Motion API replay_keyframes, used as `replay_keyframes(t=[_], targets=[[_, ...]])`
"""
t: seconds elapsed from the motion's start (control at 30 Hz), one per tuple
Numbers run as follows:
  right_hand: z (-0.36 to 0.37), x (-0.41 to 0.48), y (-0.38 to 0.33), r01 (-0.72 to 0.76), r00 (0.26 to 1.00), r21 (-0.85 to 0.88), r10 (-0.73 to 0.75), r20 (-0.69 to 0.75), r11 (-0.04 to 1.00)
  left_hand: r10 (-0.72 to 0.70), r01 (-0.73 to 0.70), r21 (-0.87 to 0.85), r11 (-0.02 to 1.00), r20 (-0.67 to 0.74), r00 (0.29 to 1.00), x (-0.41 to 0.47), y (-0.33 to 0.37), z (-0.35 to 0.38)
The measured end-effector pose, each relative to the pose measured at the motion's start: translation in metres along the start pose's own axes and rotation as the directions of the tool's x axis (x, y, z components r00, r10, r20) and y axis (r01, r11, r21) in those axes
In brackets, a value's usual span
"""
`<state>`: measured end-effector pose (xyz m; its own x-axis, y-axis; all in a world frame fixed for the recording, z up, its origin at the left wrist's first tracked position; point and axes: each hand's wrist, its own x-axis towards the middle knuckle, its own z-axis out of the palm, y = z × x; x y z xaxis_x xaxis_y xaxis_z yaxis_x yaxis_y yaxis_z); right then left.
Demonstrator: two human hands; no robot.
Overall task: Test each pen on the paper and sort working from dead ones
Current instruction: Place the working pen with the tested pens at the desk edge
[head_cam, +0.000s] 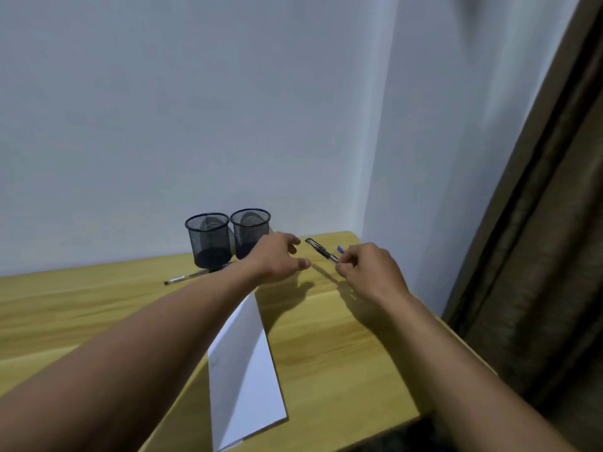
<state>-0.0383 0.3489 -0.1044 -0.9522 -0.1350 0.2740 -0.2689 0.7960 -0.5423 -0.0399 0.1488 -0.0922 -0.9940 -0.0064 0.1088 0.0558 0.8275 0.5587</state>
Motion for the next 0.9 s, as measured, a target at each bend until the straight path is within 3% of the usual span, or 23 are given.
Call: replay_keyframes(t=[0.23, 0.53, 0.7, 0.9], targets=[[0.041, 0.019, 0.005, -0.027, 0.998, -0.224, 0.041, 0.057, 0.974, -0.067, 0.017, 0.242, 0.97, 0.198, 0.978, 0.024, -0.009, 0.041], [0.041, 0.023, 0.003, 0.007, 0.998, -0.321, 0.013, 0.063, 0.947, -0.053, -0.022, 0.324, 0.946, 0.221, 0.974, 0.027, -0.009, 0.042], [0.025, 0.021, -0.005, 0.053, 0.995, -0.224, -0.032, 0.094, 0.973, -0.013, -0.016, 0.187, 0.982, 0.154, 0.988, 0.015, -0.013, 0.03], [0.035, 0.025, -0.042, 0.205, 0.963, -0.122, -0.178, 0.201, 0.971, 0.079, -0.066, 0.182, 0.981, -0.066, 0.995, -0.02, -0.047, -0.011]])
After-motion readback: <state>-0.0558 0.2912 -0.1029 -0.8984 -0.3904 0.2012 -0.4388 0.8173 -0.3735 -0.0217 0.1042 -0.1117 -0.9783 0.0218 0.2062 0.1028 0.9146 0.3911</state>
